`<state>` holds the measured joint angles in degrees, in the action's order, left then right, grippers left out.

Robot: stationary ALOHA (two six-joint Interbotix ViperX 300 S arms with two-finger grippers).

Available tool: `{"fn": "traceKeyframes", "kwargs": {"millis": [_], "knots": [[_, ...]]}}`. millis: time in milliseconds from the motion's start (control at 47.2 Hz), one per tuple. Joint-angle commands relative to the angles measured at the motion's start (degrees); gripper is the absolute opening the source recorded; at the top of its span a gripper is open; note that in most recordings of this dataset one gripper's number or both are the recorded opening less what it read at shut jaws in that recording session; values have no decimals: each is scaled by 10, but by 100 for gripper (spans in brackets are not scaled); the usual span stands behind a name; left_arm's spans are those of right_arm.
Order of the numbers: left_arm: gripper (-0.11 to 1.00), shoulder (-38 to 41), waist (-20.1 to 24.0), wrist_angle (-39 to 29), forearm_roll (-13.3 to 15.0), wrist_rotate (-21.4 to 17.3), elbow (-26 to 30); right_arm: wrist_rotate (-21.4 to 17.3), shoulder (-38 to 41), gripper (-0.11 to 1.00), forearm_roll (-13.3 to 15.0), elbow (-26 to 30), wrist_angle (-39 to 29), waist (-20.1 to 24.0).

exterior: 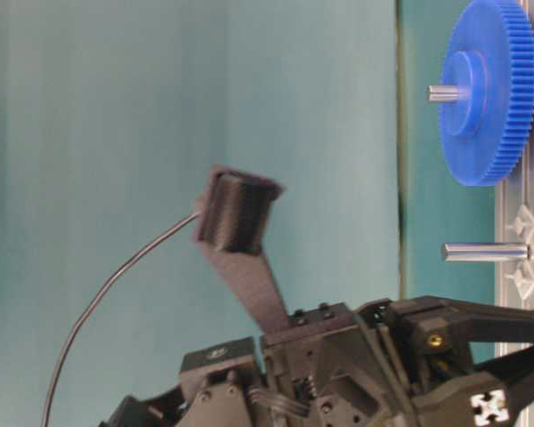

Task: Find the location of the shaft and insert the small gear.
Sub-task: 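Lower the left gripper onto the small blue gear's hub, then close the left gripper on the gear hub and lift it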

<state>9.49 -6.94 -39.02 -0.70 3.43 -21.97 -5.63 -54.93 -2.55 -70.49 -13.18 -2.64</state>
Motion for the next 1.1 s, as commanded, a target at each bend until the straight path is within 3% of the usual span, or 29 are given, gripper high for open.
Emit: {"fn": "traceKeyframes", "kwargs": {"millis": [0, 191, 466, 826, 953, 1080], "knots": [[0, -5, -3, -11, -1, -2, 19, -5, 6, 4, 0, 6, 4, -1], [0, -4, -4, -10, -1, -3, 25, -5, 5, 4, 0, 4, 5, -1], [0, -4, -6, -11, -2, -34, 28, -5, 5, 4, 1, 2, 6, -1], [3, -3, -6, -12, -1, -26, 37, -5, 5, 4, 1, 2, 7, -1], [21, -3, -6, -13, -1, -21, 37, -5, 6, 4, 1, 2, 7, -1], [57, 0, -6, -14, -2, -3, 34, -6, 5, 4, 0, 2, 7, -1]]}}
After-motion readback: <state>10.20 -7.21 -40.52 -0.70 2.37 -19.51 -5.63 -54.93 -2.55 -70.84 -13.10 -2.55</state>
